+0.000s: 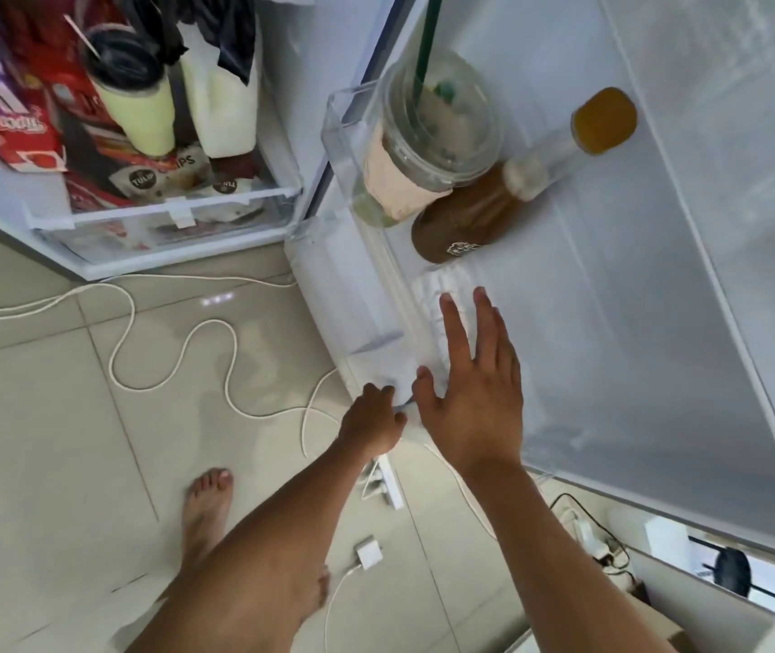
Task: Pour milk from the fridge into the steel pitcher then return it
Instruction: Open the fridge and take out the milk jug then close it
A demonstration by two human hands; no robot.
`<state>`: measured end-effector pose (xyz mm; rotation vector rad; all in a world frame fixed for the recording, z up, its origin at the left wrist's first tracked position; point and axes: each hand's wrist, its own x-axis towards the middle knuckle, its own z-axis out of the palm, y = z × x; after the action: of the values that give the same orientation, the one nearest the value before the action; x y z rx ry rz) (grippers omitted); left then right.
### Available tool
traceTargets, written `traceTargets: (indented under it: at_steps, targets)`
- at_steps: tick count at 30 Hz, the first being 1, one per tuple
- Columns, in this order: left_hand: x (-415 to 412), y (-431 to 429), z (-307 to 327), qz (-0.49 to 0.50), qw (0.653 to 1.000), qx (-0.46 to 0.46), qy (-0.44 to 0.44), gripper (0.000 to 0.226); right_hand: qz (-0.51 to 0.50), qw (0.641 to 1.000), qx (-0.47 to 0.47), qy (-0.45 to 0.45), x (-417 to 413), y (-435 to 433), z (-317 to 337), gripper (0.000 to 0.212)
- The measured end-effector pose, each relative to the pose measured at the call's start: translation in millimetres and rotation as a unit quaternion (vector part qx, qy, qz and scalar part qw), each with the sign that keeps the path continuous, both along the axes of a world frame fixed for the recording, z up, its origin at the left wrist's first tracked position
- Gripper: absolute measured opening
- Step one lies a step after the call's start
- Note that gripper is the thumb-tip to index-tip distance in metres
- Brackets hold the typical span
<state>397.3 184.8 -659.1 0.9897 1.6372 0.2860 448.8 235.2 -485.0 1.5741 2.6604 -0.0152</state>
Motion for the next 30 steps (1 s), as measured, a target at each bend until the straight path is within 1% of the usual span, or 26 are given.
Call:
traceTargets:
  at_steps: [3,5,8,9,11,14,15,18,19,20,22,23,25,27,30]
  targets:
    - [9,11,-12,0.083,0.994,-0.023,-0.065,0.055,-0.016,1.0,0.001,-0.007,5,4,1,0.08]
    - [8,14,-11,0.157,0.983,-0.036,-0.092,0.061,-0.011,1.0,0.002,-0.007,3,3,1,0.08]
    - [4,11,-27,0.282,0.949,-0.056,-0.128,0.086,-0.002,1.0,0.002,-0.012,-2,1,-2,0.08]
    - [4,8,-39,0.314,0.938,-0.057,-0.139,0.089,-0.002,1.0,0.002,-0.013,-3,1,-3,0.08]
    - [-4,3,-35,0.34,0.928,-0.052,-0.145,0.078,-0.006,1.0,0.002,-0.007,-2,0,-2,0.079]
    - [-27,5,-4,0.374,0.913,-0.017,-0.162,0.048,-0.003,1.0,0.001,-0.001,-4,-2,-1,0.078]
    - [-32,5,-2,0.385,0.905,-0.006,-0.178,0.042,-0.001,1.0,0.002,-0.003,-5,-1,-1,0.078]
    - [-44,-2,6,0.407,0.883,0.004,-0.234,0.045,-0.001,1.0,0.003,-0.018,-1,1,-1,0.081]
    - [-47,-5,9,0.42,0.871,-0.002,-0.254,0.042,-0.002,1.0,0.002,-0.024,0,1,-1,0.081]
    - [-52,-6,16,0.437,0.856,-0.008,-0.276,0.035,-0.001,1.0,0.002,-0.024,0,1,0,0.082]
    - [-62,-7,30,0.474,0.819,-0.022,-0.323,0.014,0.003,1.0,-0.004,-0.018,0,2,1,0.082]
    - [-67,-8,36,0.487,0.803,-0.026,-0.344,0.008,0.005,1.0,-0.008,-0.015,0,3,2,0.082]
    - [-77,-9,49,0.504,0.781,-0.032,-0.366,0.004,0.002,1.0,-0.015,-0.019,-1,5,2,0.082]
    - [-87,-11,57,0.514,0.778,-0.031,-0.359,0.002,0.0,1.0,-0.021,-0.019,0,5,3,0.083]
    - [-101,-15,68,0.505,0.796,-0.027,-0.333,0.004,0.004,1.0,-0.018,-0.019,2,7,1,0.082]
